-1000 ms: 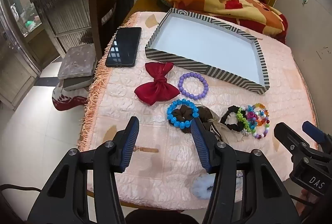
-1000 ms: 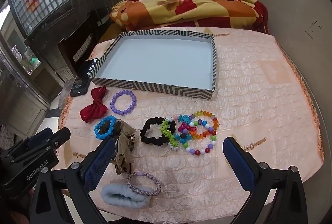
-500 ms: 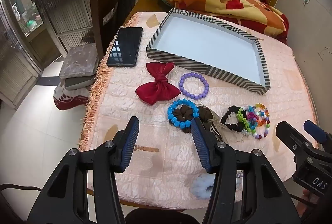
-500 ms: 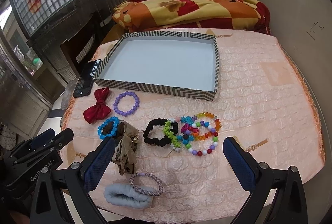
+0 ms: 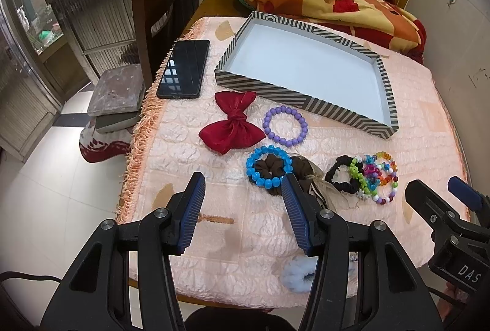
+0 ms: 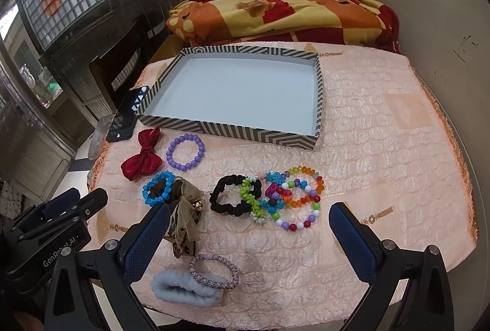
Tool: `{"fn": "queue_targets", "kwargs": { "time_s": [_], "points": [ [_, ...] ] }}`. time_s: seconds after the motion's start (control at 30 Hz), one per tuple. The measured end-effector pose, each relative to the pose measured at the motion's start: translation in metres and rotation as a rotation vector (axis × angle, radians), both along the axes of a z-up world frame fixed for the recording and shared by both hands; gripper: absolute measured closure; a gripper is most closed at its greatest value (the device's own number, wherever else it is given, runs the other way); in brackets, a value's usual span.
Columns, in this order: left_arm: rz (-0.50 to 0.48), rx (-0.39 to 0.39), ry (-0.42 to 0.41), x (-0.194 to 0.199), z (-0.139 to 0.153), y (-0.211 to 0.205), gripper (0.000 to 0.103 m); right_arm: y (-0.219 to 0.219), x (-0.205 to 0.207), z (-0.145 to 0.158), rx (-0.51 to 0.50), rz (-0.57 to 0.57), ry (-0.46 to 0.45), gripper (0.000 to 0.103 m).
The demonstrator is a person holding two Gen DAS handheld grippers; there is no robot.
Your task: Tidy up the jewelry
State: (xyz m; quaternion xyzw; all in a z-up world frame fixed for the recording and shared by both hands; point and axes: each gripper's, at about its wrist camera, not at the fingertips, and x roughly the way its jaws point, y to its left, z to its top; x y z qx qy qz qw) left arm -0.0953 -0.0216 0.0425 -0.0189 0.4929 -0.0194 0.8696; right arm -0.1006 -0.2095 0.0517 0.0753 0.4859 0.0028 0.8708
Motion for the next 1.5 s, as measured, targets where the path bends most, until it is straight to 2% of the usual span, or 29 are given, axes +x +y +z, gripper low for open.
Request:
{"fn": "queue_targets", "kwargs": {
  "time_s": [0.23,0.47,1.27,1.5],
  "points": [
    [0.005,0.001,0.010,0.001,0.001,0.001,0.051,0.002,0.002,-0.002,0.036,0.012,0.054,0.000],
    [0.008,0.002,0.019,0.003,0.000,0.001,0.051,0.004,0.002,-0.002,0.037,0.005,0.022,0.000],
    [0.016,0.003,0.029,0.003,-0.004,0.002,0.051,0.010,0.005,-0.005,0.040,0.010,0.026,0.000],
    [0.018,0.004,0.032,0.004,-0.005,0.005,0.051,0.010,0.007,-0.010,0.037,0.015,0.051,0.000]
  ]
}}
